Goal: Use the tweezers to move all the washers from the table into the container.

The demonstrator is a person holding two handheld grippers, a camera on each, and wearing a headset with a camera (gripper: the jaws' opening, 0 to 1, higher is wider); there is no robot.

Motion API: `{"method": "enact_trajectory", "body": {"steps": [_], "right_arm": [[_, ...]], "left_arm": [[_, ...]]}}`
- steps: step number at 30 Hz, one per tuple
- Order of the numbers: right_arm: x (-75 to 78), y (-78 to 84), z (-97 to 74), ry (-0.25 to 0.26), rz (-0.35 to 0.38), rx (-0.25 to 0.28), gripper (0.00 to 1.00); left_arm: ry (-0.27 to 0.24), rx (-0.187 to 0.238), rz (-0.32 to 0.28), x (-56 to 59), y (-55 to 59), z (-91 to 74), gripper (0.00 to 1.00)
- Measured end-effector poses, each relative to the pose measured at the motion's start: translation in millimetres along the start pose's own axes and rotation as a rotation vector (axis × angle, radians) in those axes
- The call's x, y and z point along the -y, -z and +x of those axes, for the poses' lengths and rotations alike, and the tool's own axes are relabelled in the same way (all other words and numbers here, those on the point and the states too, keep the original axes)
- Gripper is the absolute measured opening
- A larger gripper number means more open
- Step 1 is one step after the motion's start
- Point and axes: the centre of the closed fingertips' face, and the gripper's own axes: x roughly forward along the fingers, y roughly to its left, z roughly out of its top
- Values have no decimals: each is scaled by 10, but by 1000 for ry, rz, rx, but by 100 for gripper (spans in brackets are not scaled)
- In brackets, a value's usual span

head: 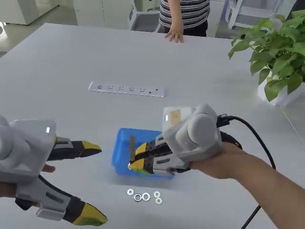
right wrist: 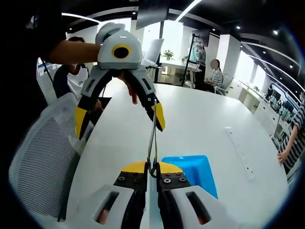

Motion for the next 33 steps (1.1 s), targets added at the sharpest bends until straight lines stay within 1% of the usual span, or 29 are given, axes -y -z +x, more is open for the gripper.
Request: {"method": "enact_trajectory", "body": {"steps": [4, 11, 13, 16, 25, 33], "right_arm": [[129, 2, 2, 11, -12, 6, 7], [287, 30, 28, 23, -28, 14, 7], [339, 60, 52, 29, -49, 9, 7], [378, 94, 83, 21, -47, 15, 7], [552, 282, 191, 24, -48, -7, 7], [629, 489, 310, 4, -50, -28, 7]], "left_arm": [[2, 10, -6, -2, -16, -10, 96], [-7, 22, -13, -36, -17, -39, 99], [-9, 23, -12, -48, -15, -48, 99], [-10, 28, -16, -68, -18, -59, 99], [-22, 30, -28, -149, 6, -85, 99], [-26, 31, -38, -223, 31, -105, 99]]}}
